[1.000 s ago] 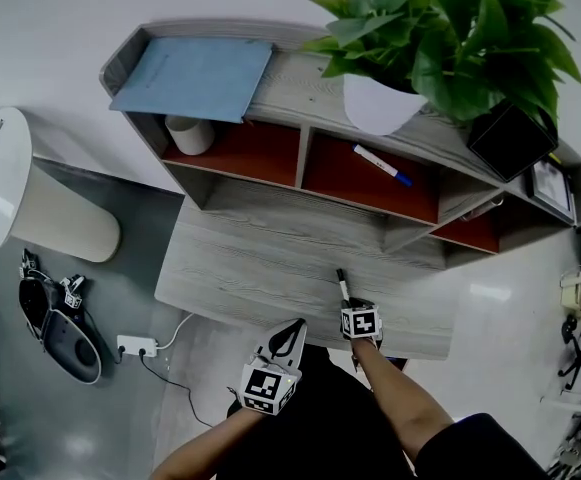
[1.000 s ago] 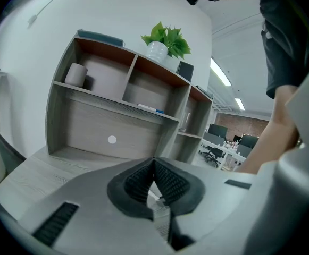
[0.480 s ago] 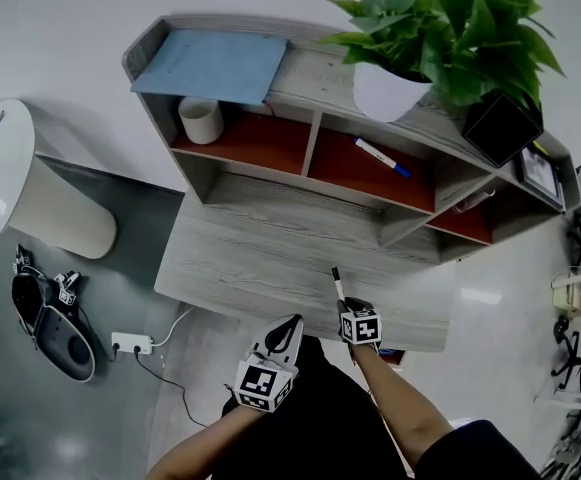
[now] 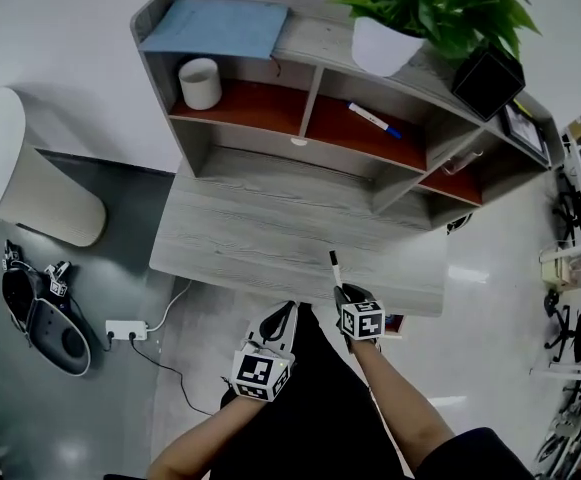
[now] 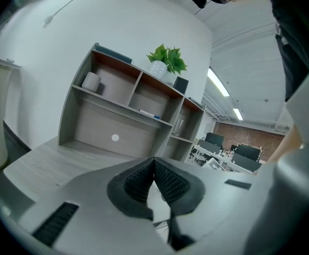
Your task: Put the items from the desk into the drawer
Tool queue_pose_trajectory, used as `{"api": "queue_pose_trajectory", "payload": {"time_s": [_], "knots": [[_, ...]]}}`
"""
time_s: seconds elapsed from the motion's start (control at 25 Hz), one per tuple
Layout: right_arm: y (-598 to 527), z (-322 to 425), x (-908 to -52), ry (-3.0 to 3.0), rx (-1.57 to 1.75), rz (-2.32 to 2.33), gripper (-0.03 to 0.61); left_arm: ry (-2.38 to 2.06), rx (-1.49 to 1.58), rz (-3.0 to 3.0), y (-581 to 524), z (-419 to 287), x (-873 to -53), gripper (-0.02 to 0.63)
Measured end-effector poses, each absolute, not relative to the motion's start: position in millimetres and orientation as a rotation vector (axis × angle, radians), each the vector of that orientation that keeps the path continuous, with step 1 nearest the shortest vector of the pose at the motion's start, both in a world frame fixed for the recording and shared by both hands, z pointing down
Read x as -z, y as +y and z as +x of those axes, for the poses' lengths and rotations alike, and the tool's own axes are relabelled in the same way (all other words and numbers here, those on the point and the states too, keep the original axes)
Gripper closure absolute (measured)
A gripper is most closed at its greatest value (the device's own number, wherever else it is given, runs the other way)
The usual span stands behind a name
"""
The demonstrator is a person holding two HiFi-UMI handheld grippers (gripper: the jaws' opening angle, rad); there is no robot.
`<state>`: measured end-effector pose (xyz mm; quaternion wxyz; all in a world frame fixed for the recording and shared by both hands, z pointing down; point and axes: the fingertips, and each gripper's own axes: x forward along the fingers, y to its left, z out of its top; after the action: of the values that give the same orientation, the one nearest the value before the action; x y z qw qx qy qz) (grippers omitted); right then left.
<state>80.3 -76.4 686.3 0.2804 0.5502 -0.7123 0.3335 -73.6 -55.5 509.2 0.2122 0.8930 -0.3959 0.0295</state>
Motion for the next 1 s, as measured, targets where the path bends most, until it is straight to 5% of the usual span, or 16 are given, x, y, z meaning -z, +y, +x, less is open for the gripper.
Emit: {"api": "queue_pose_trajectory", "payload": {"time_s": [1.0], "knots": [[22, 153, -658, -2.034, -0.790, 1.382, 0.500, -1.064, -0.053, 2.507, 28, 35, -506, 0.609]]}}
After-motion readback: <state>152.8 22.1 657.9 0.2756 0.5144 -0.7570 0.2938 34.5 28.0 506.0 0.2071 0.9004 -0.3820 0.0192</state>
